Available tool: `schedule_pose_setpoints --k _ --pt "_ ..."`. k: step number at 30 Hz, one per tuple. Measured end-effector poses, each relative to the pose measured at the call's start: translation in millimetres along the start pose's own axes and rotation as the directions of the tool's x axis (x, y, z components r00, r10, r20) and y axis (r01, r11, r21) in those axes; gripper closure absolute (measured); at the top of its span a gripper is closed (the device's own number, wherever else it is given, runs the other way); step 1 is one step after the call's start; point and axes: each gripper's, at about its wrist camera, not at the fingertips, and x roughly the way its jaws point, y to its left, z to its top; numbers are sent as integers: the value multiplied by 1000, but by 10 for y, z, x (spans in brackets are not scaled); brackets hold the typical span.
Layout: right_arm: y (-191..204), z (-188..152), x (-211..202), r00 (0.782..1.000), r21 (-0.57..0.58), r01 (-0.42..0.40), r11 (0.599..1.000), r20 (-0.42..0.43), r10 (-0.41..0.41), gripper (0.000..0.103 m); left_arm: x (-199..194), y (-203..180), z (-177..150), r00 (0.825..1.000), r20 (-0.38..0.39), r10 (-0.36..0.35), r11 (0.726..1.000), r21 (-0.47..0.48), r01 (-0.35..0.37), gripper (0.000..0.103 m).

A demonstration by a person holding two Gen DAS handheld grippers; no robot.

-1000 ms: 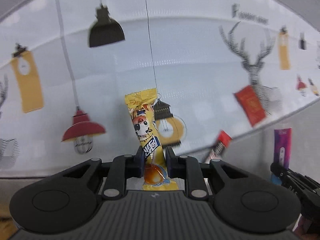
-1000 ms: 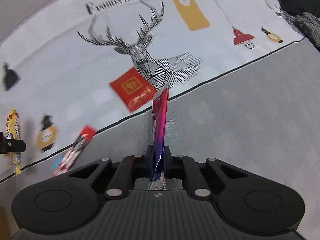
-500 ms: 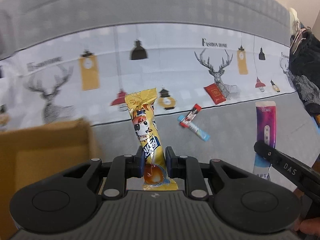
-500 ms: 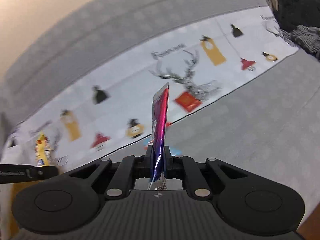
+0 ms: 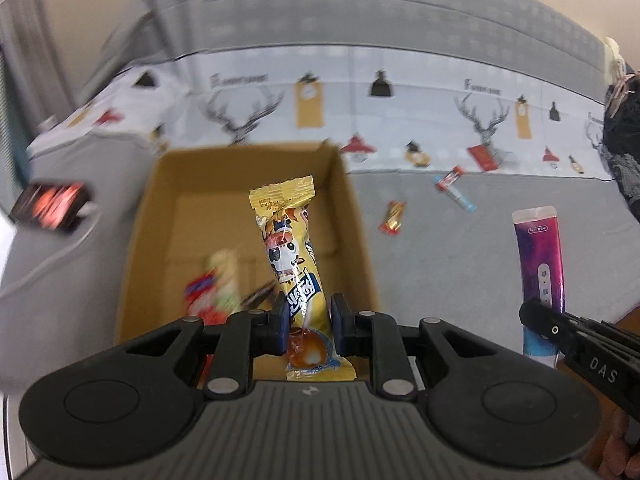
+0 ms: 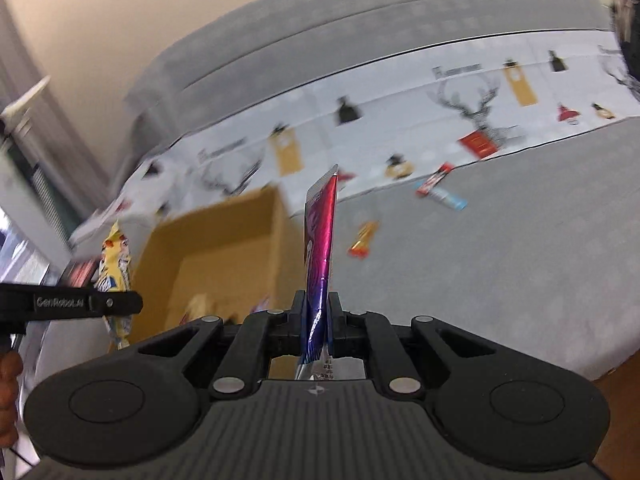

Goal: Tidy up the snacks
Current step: 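Carry the yellow bag and pink-purple tube back over the box with both tools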

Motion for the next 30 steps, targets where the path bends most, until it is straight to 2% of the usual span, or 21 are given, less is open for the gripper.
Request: schedule_pose_setpoints --k 7,11,21,30 --pt "577 -545 -246 998 -153 -47 987 -43 40 94 -343 488 -715 999 -24 22 997 -79 -24 80" --pt "755 -715 -307 996 -194 -65 979 -72 52 94 -467 597 -955 1000 -17 25 995 -92 -27 80" --pt "878 -802 -482 998 -224 -48 973 -55 37 94 -595 611 -1120 1000 22 -2 996 -86 4 80" --pt "928 -804 -462 998 -241 -42 970 -58 28 94 -559 640 -1141 1000 15 -12 996 -93 13 80"
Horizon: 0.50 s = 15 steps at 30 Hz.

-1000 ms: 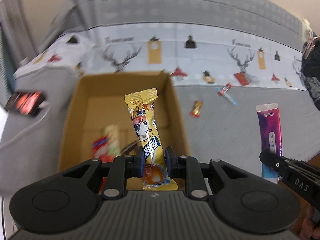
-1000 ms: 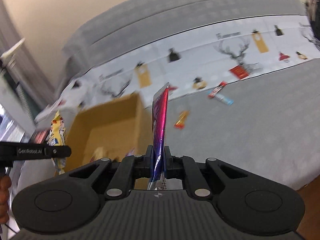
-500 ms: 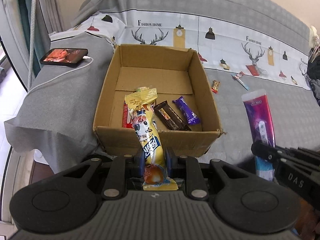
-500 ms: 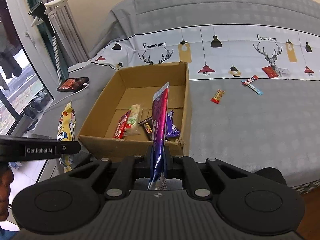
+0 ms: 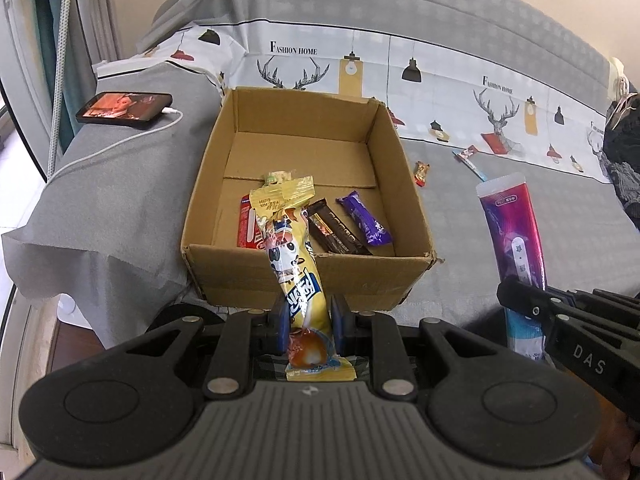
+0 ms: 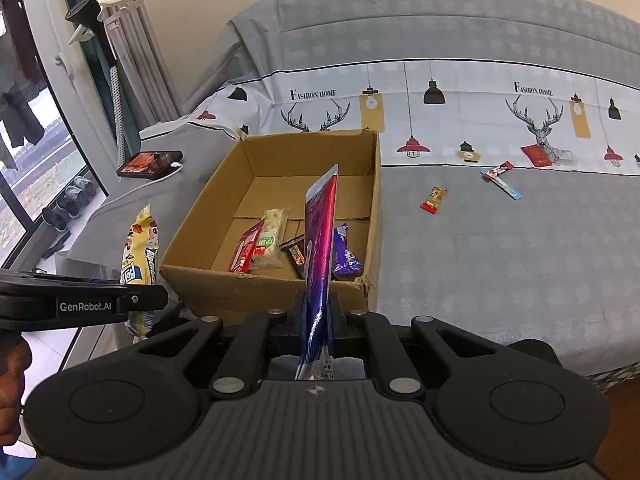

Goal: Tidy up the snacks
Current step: 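Carry the yellow bag and pink-purple tube back over the box with both tools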

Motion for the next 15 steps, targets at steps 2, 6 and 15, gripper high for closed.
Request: schedule_pose_setpoints --k 2,6,15 --pt "1 4 5 1000 0 0 1000 -1 0 94 8 -5 -2 1000 -3 -2 1000 0 2 80" --pt "-9 6 29 1000 4 1 1000 -10 -1 94 37 -2 0 1000 -10 -4 1000 0 4 80" --pt "16 13 89 1000 6 5 1000 -28 -5 94 102 17 14 1000 -21 -6 1000 -3 6 80"
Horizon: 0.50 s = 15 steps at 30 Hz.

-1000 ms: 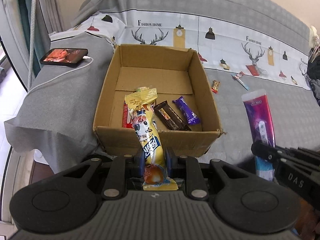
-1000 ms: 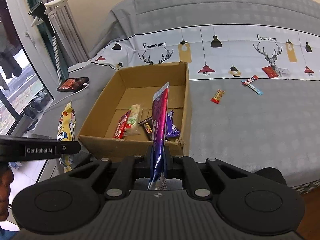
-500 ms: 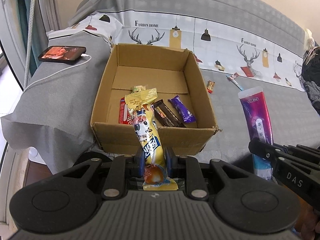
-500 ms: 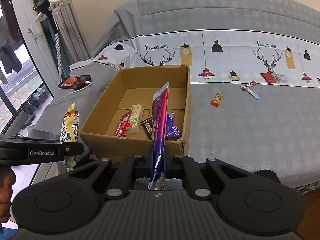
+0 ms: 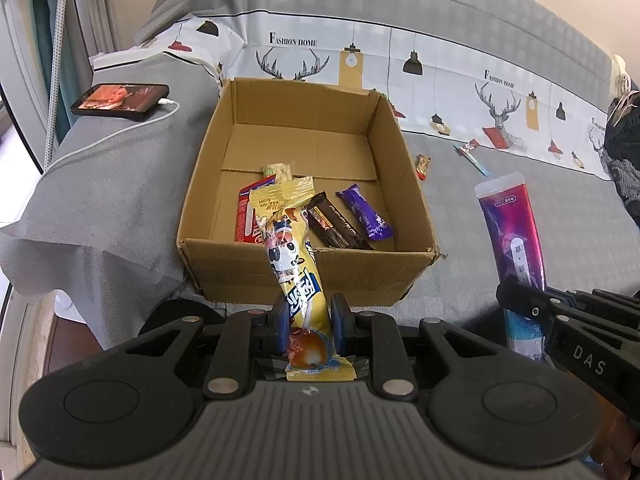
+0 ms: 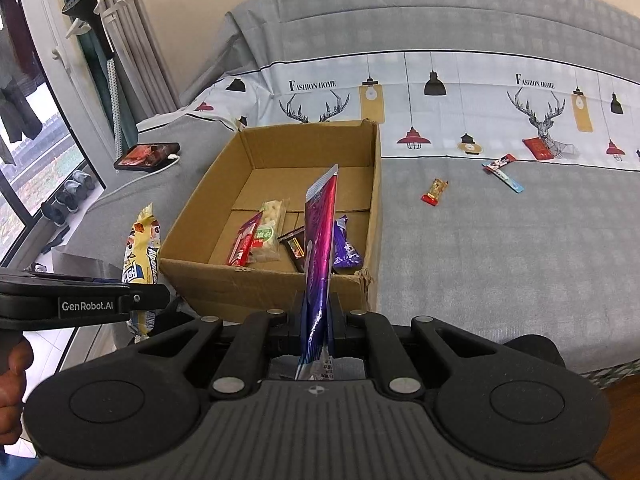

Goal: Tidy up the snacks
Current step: 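Carry the yellow bag and pink-purple tube back over the box with both tools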

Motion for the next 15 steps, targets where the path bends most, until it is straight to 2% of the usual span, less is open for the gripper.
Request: schedule_pose_setpoints --k 15 --pt "28 38 150 999 -7 15 1000 -38 -15 94 134 40 30 1000 -22 -6 1000 -11 6 80"
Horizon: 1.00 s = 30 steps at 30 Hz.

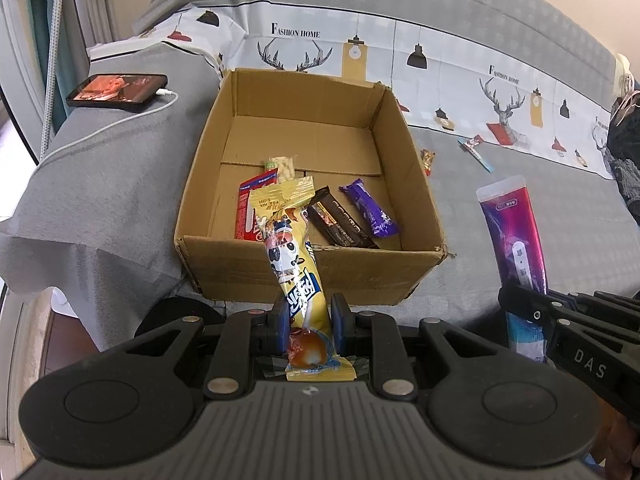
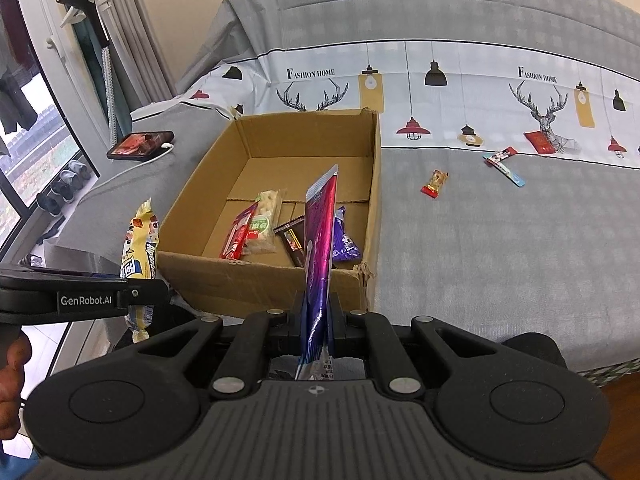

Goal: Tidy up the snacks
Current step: 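Carry the yellow bag and pink-purple tube back over the box with both tools, then lower the yellow bag and pink-purple tube into the box with both tools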

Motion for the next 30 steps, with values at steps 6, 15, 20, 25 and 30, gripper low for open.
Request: schedule_pose_setpoints --k 6,15,20,25,30 --pt "8 62 64 1000 2 15 1000 -1 -15 94 45 32 36 1000 -3 1 1000 -10 -1 80" --pt "27 184 211 1000 -1 17 1000 -13 -17 94 136 157 222 1000 8 18 999 -28 -18 80" --pt "58 286 315 1000 -12 17 1000 -17 -18 94 201 210 376 1000 15 14 999 -37 -14 80" --pt "101 437 453 1000 -27 10 1000 -17 -10 94 263 247 540 999 28 15 999 -41 -14 80" --pt "151 607 615 1000 -40 -4 999 -19 3 94 354 296 734 999 41 20 999 -48 -18 80"
